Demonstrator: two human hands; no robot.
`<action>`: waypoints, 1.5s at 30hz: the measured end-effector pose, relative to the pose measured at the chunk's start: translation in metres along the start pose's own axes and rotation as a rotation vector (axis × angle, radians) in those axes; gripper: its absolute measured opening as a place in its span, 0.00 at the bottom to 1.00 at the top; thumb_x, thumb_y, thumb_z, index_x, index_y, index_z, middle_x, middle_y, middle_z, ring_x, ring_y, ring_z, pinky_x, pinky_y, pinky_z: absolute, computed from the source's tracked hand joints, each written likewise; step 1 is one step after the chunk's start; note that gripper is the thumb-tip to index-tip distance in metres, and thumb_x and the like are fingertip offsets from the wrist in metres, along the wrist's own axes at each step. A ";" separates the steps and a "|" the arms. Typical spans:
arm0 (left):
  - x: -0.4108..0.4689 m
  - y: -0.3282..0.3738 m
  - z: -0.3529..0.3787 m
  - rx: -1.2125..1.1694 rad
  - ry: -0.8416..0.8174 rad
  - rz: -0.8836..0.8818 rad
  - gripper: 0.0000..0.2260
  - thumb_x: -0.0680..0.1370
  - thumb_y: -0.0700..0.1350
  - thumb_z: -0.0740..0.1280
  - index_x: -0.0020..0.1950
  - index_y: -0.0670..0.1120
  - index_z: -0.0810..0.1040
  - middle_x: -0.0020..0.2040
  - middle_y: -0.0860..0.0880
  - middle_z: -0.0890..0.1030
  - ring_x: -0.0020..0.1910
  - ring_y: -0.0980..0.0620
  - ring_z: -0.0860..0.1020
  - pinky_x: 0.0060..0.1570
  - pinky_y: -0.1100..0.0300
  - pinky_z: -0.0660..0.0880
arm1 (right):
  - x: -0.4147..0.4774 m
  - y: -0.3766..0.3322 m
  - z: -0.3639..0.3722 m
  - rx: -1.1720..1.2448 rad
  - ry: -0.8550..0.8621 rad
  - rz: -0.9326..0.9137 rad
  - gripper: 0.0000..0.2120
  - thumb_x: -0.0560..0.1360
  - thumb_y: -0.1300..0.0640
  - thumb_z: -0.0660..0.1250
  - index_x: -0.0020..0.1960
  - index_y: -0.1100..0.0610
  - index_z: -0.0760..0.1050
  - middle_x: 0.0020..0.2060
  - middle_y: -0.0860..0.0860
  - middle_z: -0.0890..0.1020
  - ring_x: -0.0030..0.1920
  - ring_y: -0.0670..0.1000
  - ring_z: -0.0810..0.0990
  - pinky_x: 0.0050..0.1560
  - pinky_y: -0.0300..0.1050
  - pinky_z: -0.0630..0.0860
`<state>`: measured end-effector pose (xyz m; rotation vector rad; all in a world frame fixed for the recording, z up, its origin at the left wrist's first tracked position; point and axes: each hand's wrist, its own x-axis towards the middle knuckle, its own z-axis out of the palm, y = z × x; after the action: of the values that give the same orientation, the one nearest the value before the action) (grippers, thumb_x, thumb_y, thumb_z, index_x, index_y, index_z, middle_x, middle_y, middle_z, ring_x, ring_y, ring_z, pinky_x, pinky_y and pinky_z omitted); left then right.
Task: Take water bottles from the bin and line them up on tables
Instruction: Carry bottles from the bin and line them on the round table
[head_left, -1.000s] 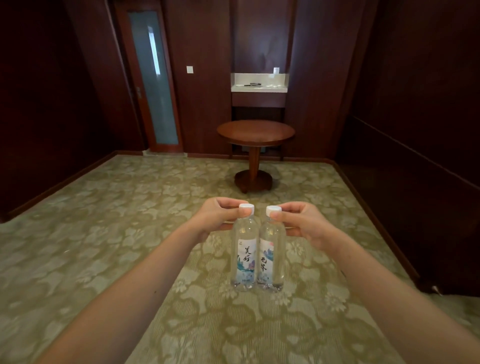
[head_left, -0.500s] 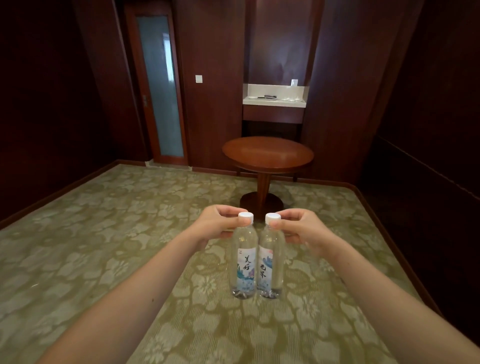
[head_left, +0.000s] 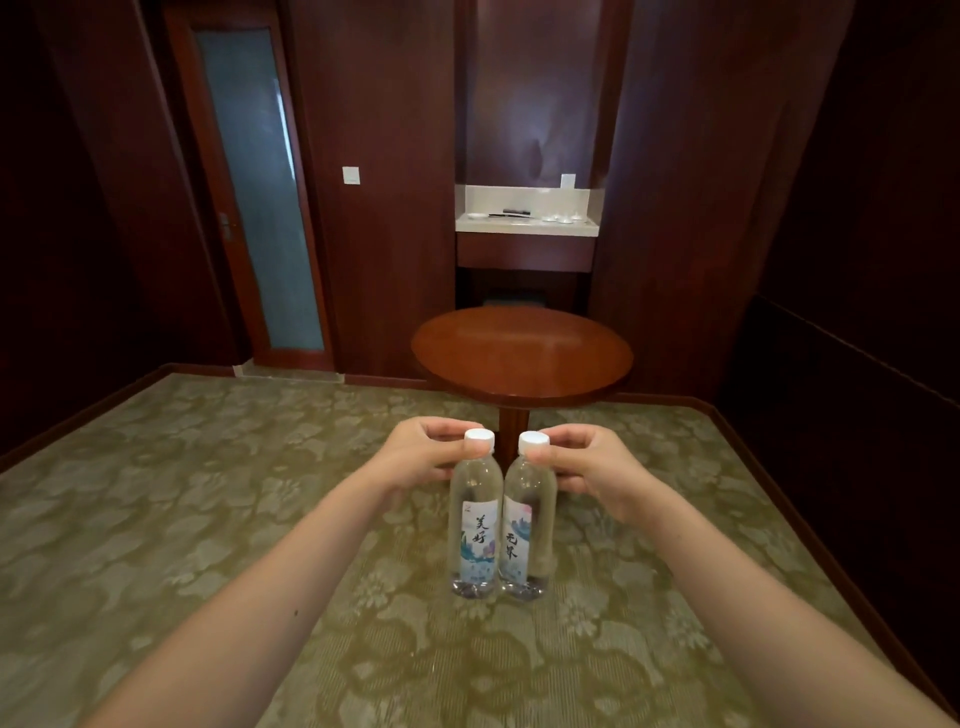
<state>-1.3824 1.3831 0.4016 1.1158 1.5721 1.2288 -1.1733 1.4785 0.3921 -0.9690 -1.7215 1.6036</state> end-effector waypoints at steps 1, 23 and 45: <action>0.022 0.002 -0.004 -0.003 -0.005 -0.004 0.13 0.68 0.49 0.78 0.52 0.54 0.84 0.47 0.53 0.86 0.45 0.60 0.83 0.42 0.67 0.77 | 0.021 -0.001 -0.003 -0.001 0.007 0.005 0.15 0.70 0.59 0.78 0.55 0.59 0.82 0.48 0.53 0.87 0.51 0.51 0.86 0.50 0.43 0.82; 0.546 0.041 -0.043 -0.010 -0.011 0.043 0.13 0.69 0.46 0.78 0.53 0.50 0.85 0.50 0.51 0.86 0.50 0.57 0.84 0.47 0.63 0.79 | 0.530 -0.023 -0.150 -0.067 -0.017 -0.042 0.17 0.66 0.56 0.80 0.53 0.57 0.84 0.48 0.53 0.87 0.53 0.55 0.85 0.63 0.59 0.77; 1.085 -0.039 -0.117 0.024 -0.056 -0.023 0.16 0.67 0.35 0.78 0.53 0.45 0.83 0.45 0.52 0.86 0.44 0.60 0.82 0.44 0.69 0.76 | 1.041 0.068 -0.218 0.008 0.136 0.031 0.13 0.69 0.67 0.76 0.49 0.53 0.84 0.43 0.48 0.87 0.44 0.44 0.84 0.42 0.36 0.77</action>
<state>-1.7839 2.3924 0.2922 1.1353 1.5574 1.1565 -1.5722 2.4613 0.2865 -1.0797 -1.6142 1.5256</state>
